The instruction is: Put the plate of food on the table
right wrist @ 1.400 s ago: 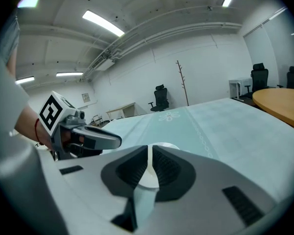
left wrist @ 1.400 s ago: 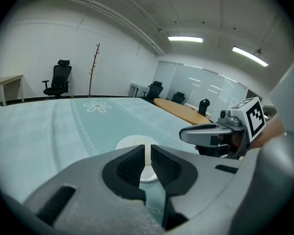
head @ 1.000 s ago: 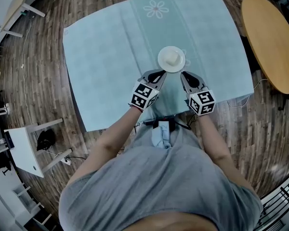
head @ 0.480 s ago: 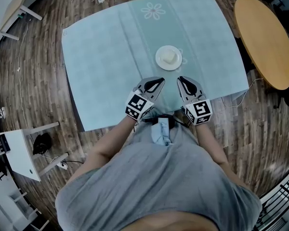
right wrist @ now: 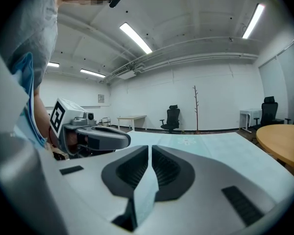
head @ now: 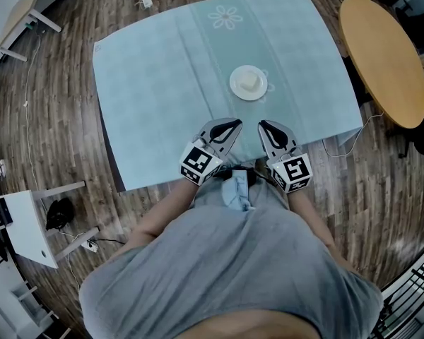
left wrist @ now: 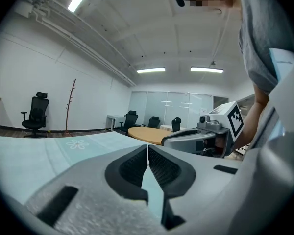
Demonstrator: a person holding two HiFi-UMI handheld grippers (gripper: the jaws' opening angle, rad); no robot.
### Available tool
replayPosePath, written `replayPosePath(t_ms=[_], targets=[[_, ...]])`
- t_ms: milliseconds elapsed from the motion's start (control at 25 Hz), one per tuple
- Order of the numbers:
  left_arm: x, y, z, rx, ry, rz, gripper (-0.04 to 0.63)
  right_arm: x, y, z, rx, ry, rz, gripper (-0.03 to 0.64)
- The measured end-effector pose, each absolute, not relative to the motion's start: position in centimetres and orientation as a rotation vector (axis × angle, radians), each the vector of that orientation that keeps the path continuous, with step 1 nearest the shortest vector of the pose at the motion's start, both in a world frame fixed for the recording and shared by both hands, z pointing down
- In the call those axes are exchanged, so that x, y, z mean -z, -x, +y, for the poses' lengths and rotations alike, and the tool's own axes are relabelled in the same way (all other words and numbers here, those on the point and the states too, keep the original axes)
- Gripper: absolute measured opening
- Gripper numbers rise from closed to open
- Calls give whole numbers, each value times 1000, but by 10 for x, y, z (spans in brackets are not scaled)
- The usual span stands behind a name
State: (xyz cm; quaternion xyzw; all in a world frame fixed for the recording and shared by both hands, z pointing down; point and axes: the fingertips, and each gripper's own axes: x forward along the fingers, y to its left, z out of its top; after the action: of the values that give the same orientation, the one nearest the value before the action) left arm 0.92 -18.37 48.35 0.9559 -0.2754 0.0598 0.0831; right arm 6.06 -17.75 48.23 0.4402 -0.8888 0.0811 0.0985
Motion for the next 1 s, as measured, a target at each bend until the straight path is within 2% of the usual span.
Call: replayPosePath(t_ms=[1000], targets=[[-486,5,-163,-154,-2840,-809,25,-477,-34,-155,-195,-1239,-2596,35]])
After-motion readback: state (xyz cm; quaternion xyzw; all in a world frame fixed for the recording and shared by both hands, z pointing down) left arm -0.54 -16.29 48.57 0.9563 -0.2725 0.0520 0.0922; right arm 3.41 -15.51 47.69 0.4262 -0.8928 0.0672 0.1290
